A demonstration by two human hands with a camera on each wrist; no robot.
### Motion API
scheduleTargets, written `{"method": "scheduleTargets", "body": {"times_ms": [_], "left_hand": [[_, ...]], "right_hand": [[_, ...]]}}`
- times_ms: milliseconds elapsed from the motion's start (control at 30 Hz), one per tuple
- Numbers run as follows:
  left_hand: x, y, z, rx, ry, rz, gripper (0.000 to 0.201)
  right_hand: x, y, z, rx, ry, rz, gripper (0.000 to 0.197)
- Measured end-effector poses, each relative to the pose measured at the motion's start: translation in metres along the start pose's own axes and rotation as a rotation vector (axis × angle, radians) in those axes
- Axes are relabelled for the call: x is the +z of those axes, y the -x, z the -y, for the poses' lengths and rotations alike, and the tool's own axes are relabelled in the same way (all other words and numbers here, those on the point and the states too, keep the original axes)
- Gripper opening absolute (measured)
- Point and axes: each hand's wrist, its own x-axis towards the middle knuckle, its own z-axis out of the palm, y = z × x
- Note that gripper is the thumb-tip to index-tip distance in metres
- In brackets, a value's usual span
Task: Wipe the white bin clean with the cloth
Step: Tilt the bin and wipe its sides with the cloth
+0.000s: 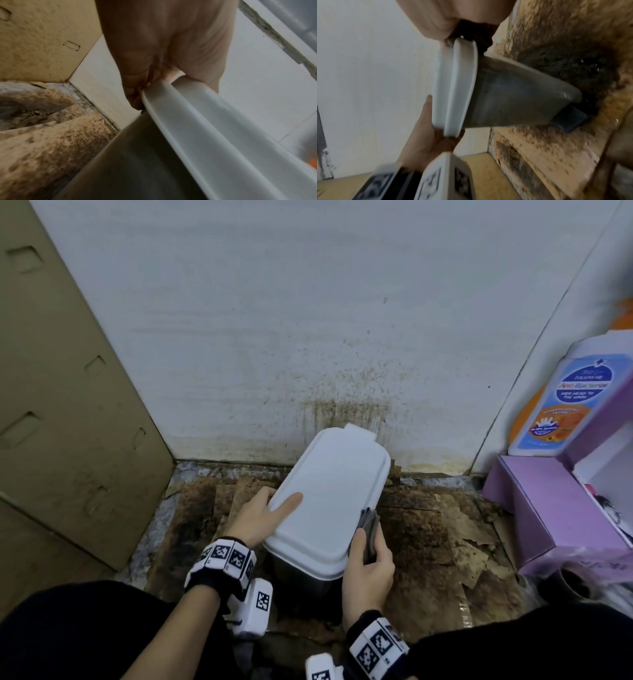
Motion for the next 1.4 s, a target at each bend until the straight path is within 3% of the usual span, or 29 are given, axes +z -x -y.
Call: {"method": "scheduleTargets", "body": {"times_ms": [100,300,400,533,633,767,833,933,1133,1233,1400], "left_hand": [[-0.003,-0.002,0.004,0.023,0.008,-0.036,0.061],[0.009,-0.002,0.013,-0.04,-0.021,-0.188,0.089],[0.02,0.011,0.01,-0.085,-0.064,-0.278,0.084],[0.033,0.028,0.011,-0.157,0.04,-0.33,0.095],[0.04,0.037,0.011,-0.27,0.097,-0.296,0.081],[0.044,0.036,0.015,-0.235,0.219,-0.284,0.059],[0.04,0.036,0.015,-0.224,0.183,-0.28,0.059],[0.036,0.027,0.028,-0.194,0.197,-0.268,0.074],[0.035,0.025,0.034,-0.163,0.287,-0.252,0.074],[0.034,0.031,0.03,-0.16,0.276,-0.284,0.055],[0.027,0.034,0.026,-0.084,0.239,-0.281,0.046]], "right_hand": [[0.008,0.015,0.0,-0.015,0.009,0.003,0.049],[0.018,0.006,0.0,-0.053,0.052,0.058,0.048],[0.018,-0.017,0.005,-0.062,0.082,0.078,0.047],[0.015,-0.071,0.023,-0.053,0.121,0.155,0.05],[0.016,-0.106,0.038,-0.014,0.16,0.196,0.053],[0.022,-0.146,0.051,-0.014,0.202,0.239,0.054],[0.026,-0.16,0.055,-0.009,0.219,0.279,0.053],[0.03,-0.178,0.061,0.035,0.194,0.331,0.051],[0.026,-0.182,0.062,0.091,0.082,0.363,0.051],[0.026,-0.176,0.061,0.083,0.044,0.336,0.051],[0.014,-0.165,0.059,0.077,-0.053,0.269,0.049]]}}
